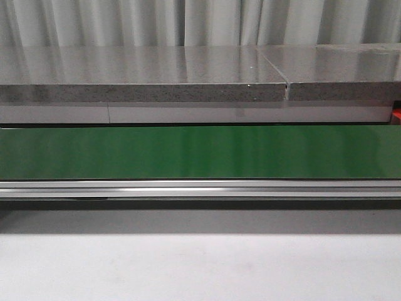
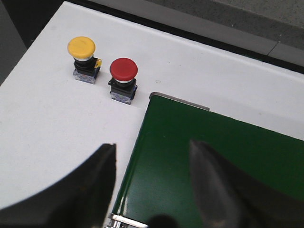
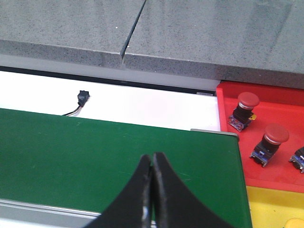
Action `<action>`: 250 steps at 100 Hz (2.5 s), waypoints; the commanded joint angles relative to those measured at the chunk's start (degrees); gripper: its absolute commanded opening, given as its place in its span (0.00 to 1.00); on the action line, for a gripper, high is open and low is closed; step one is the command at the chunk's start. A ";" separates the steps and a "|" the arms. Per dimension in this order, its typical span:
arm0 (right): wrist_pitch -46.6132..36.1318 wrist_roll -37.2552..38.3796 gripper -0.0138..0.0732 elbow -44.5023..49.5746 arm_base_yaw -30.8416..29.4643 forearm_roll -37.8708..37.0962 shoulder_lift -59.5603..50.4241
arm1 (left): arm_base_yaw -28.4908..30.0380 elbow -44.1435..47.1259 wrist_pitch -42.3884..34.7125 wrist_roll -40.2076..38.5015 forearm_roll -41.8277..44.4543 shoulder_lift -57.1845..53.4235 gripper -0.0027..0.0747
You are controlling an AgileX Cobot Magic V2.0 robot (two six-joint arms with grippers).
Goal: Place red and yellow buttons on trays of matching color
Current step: 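Lower the left gripper toward the red-capped button on the table, then close the left gripper on the red button and lift it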
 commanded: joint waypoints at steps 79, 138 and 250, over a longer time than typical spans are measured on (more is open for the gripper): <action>-3.48 -0.48 0.08 -2.08 0.25 0.65 -0.16 | 0.12 -17.49 2.60 -0.75 -0.10 16.94 0.76; -3.48 -0.48 0.08 -2.08 0.25 0.65 -0.16 | 4.08 -27.81 6.57 -0.75 -1.40 33.03 0.76; -3.48 -0.48 0.08 -2.08 0.25 0.65 -0.16 | 4.08 -42.05 8.03 -0.78 -3.12 51.64 0.40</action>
